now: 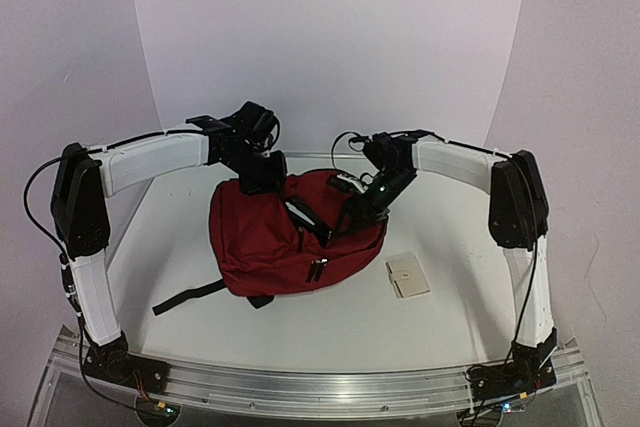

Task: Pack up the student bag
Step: Place the stationery in the student bag.

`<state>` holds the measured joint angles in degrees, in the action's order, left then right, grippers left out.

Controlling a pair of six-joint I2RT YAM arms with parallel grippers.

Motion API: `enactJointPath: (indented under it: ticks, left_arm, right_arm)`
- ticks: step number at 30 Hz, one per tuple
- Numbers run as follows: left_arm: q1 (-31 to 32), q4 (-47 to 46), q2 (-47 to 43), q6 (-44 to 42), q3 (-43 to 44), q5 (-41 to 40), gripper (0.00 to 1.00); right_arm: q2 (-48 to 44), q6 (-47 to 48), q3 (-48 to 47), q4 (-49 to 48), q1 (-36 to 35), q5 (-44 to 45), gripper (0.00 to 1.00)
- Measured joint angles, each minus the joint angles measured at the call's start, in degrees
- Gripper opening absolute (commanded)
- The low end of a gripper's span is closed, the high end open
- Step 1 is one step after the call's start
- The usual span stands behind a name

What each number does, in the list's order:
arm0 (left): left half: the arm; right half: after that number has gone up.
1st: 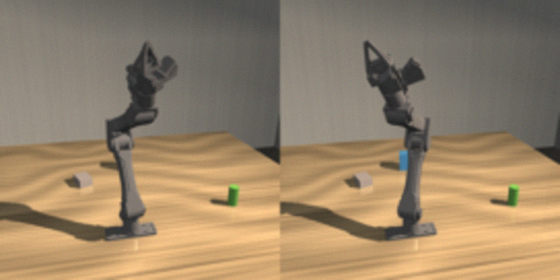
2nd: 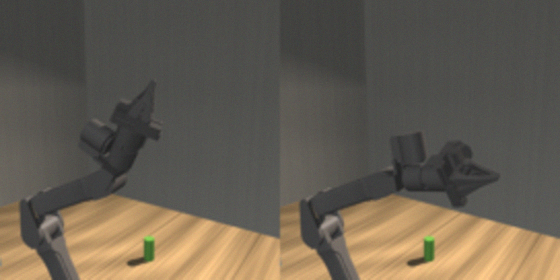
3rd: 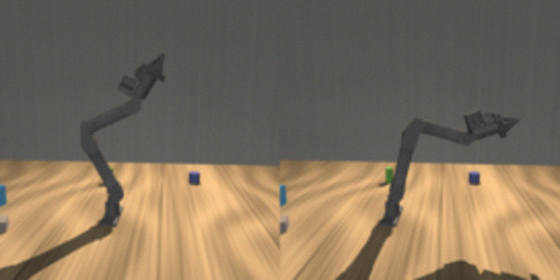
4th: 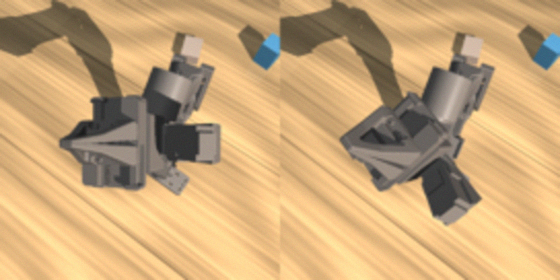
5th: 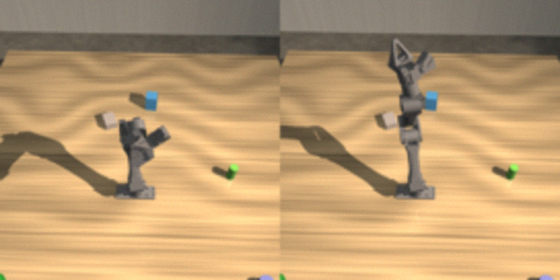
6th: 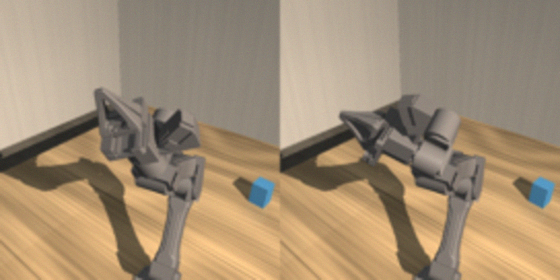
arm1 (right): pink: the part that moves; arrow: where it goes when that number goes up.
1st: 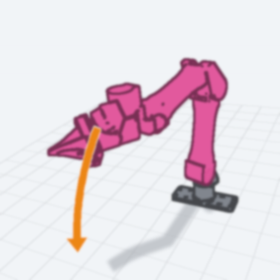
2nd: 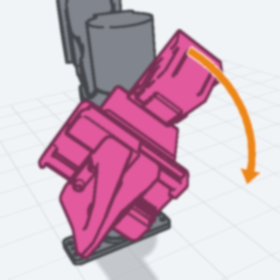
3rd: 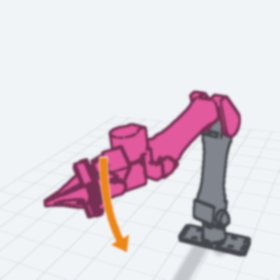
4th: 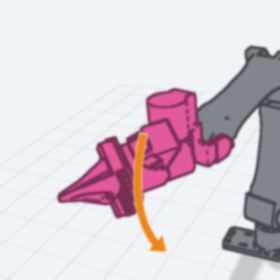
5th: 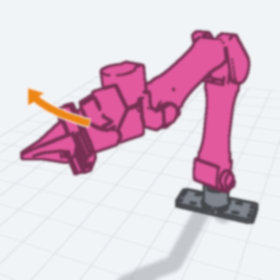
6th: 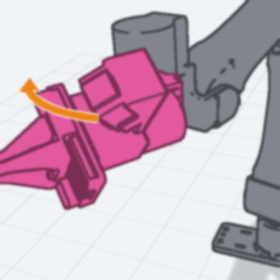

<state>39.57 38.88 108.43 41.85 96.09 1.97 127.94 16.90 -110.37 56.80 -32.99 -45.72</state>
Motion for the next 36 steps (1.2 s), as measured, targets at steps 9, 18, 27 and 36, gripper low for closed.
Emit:
enactJointPath:
  ticks: [9,18,27,36]
  left_arm:
    - [0.0,-1.1,-0.4,0.1,-0.9,0.4,0.0]
    - [0.0,-1.5,-0.5,0.1,-1.0,0.9,0.0]
    - [0.0,-2.0,-0.8,0.1,-1.7,1.0,0.0]
    - [0.0,-2.0,-0.9,0.1,-1.7,1.0,0.0]
  right_arm:
    - [-6.9,-0.7,9.9,-15.3,-3.0,6.4,0.74]
    - [-6.9,-0.3,11.2,-21.5,-6.9,10.8,0.62]
    - [-6.4,1.4,12.2,-25.4,-8.1,16.5,0.43]
    - [-6.6,5.2,14.7,-27.7,-8.2,18.8,0.54]
